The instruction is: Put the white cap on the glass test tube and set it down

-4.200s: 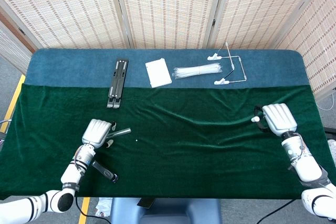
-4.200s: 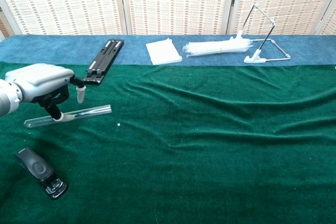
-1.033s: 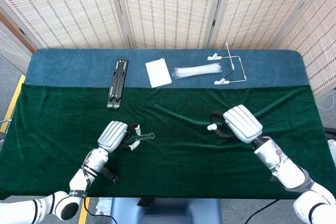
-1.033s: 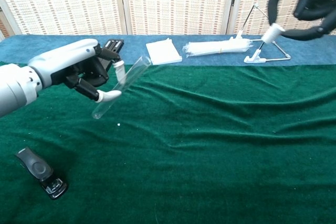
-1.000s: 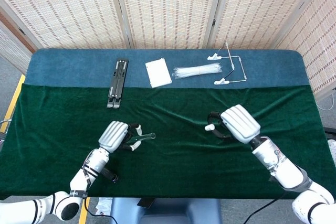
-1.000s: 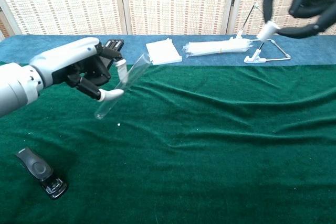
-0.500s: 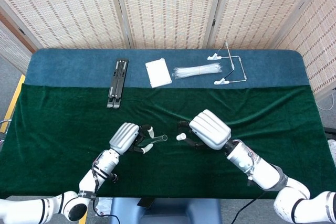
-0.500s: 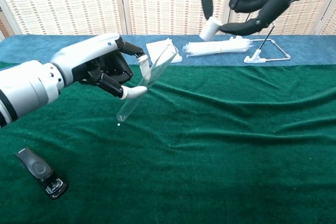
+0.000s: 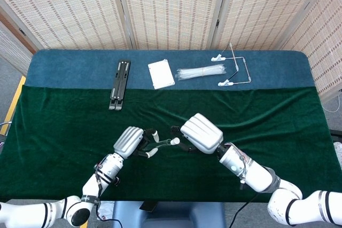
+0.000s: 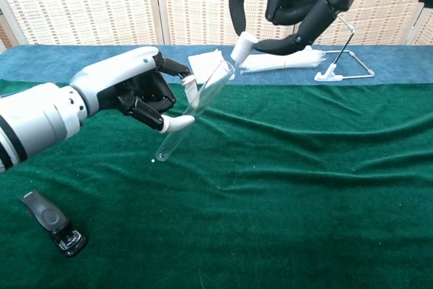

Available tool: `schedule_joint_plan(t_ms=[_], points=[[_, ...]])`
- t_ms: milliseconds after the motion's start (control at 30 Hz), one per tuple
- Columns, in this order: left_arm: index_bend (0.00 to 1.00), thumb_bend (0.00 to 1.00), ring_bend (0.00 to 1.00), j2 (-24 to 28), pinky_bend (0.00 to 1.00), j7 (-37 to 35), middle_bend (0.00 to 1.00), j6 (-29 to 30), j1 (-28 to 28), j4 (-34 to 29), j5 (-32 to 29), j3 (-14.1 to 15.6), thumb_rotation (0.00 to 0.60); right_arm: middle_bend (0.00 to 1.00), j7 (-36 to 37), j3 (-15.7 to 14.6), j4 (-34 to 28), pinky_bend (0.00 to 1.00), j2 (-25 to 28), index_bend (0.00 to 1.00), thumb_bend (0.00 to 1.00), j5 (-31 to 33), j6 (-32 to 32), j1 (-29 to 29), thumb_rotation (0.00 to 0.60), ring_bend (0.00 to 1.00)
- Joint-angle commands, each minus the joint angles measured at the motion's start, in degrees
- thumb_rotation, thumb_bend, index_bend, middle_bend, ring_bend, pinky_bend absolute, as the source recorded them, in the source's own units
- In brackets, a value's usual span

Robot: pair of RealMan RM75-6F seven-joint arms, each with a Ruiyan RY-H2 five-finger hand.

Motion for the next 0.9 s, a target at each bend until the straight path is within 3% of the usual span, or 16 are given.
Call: schedule_joint_plan(t_ms=[33,900], points=[[0.69,0.57,0.92,-0.1,0.92,0.1,0.98,0.0,0.0,-0.1,0.1,0.1,0.6,1.0,-0.9,-0.1,-0.1,1.0,-0.4,0.81,0.75,0.7,0.0,0.5,0.6,1.0],[0.69,0.57,0.91,-0.6,0.92,1.1,0.98,-0.2,-0.3,-0.8,-0.1,-0.1,0.6,1.0,-4.2,-1.2,-0.1,1.0,-1.9,0.81,0.75,3.6,0.3,2.5,0.6,1.0]])
